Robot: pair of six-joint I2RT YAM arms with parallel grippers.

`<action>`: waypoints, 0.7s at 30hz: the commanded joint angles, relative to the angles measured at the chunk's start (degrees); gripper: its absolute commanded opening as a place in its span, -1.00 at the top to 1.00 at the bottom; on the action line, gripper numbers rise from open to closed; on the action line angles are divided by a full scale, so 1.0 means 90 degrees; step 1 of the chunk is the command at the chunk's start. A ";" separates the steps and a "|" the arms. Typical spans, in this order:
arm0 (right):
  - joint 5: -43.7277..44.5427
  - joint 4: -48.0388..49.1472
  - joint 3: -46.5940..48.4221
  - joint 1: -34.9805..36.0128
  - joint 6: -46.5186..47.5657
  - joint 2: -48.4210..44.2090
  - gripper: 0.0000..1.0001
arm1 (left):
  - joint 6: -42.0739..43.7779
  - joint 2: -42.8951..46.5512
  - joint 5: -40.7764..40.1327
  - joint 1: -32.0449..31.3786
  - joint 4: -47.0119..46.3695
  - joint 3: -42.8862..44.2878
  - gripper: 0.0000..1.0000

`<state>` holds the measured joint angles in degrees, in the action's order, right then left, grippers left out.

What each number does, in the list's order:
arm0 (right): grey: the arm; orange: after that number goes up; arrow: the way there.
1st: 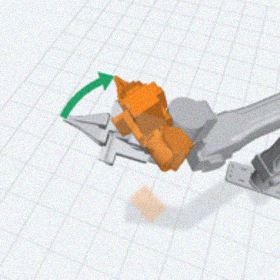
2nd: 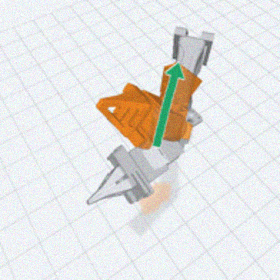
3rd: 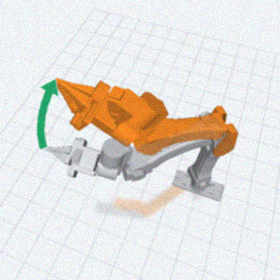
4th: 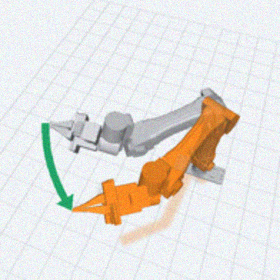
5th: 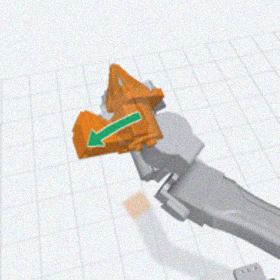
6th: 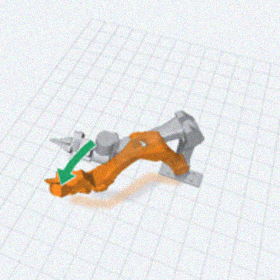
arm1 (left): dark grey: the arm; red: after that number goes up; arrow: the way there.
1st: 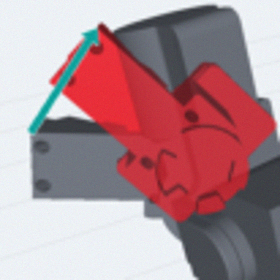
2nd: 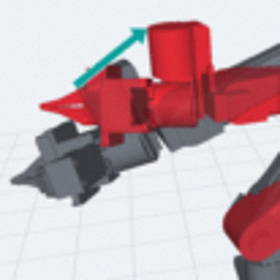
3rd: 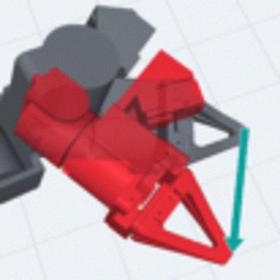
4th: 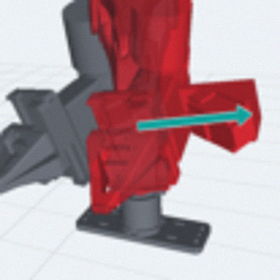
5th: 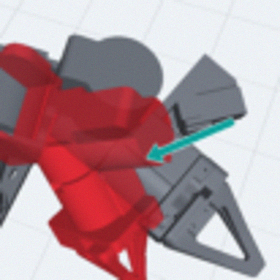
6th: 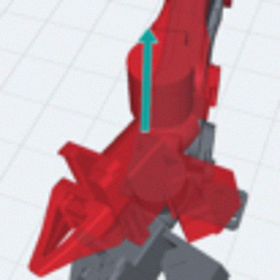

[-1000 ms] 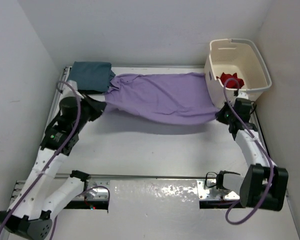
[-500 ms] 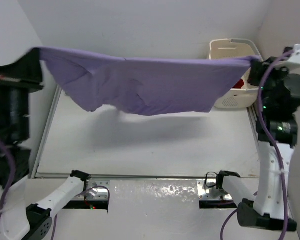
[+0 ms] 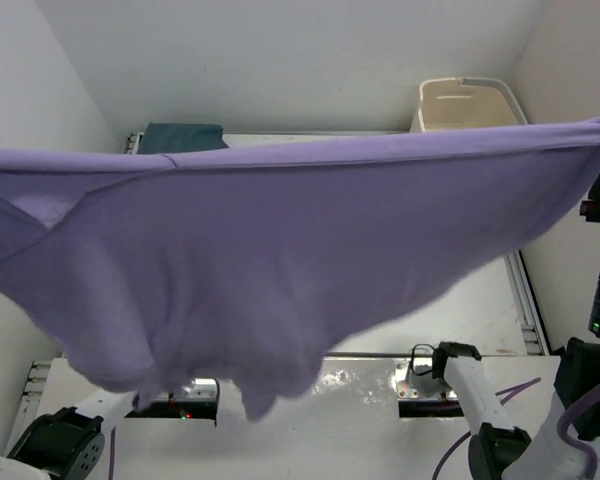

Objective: Fold and stack the t-shirts
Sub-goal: Flatten out the tshirt

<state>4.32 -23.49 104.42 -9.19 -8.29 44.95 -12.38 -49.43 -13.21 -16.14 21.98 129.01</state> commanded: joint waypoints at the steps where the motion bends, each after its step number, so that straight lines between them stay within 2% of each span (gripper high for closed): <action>1: 0.0596 -0.0555 -0.0506 -0.0034 0.0268 0.0221 1.00 | 0.0360 -0.0493 -0.0475 -0.0033 -0.0313 -0.0047 1.00; 4: 0.0293 -0.0360 -0.1247 -0.0043 0.0034 0.0289 1.00 | 0.0175 -0.0757 -0.0621 -0.0052 -0.0283 -0.0612 1.00; 5: -0.0153 -0.0234 -0.1492 -0.0043 -0.0122 0.0347 1.00 | 0.0165 -0.0806 -0.0593 -0.0052 -0.0380 -0.1213 1.00; 7: -0.0449 0.0215 -0.2039 -0.0043 -0.0415 0.0445 1.00 | 0.0097 -0.0981 -0.0777 -0.0062 -0.0750 -0.1870 1.00; 8: -0.1011 0.0391 -0.2641 -0.0043 -0.0648 0.0571 1.00 | 0.0145 -0.1079 -0.0855 -0.0062 -0.0830 -0.2386 1.00; 11: -0.1872 0.1481 -0.4001 -0.0043 -0.1177 0.0786 1.00 | 0.0563 -0.1548 -0.1198 -0.0043 -0.1103 -0.3374 1.00; 13: -0.1925 0.1817 -0.4849 -0.0033 -0.1333 0.0942 1.00 | 0.0633 -0.1889 -0.1091 0.0045 -0.1474 -0.4173 1.00; 14: -0.2022 0.2128 -0.5115 0.0005 -0.1344 0.1166 1.00 | 0.0411 -0.2016 -0.1013 0.0316 -0.1601 -0.4430 1.00; 16: -0.2042 0.2326 -0.5673 0.0142 -0.1141 0.1488 1.00 | 0.0137 -0.2524 -0.0186 0.0814 -0.1981 -0.5063 1.00; 17: -0.1965 0.2230 -0.5742 0.0365 -0.0946 0.2022 1.00 | -0.0212 -0.2728 0.0475 0.1320 -0.2080 -0.5241 1.00; 21: -0.1740 0.2354 -0.5714 0.0708 -0.0378 0.3713 1.00 | -0.0207 -0.4190 0.1281 0.1657 -0.3297 -0.5847 1.00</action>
<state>-10.76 -8.95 51.68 -4.80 -15.31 72.23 -12.53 -84.58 -9.08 -3.81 5.58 77.25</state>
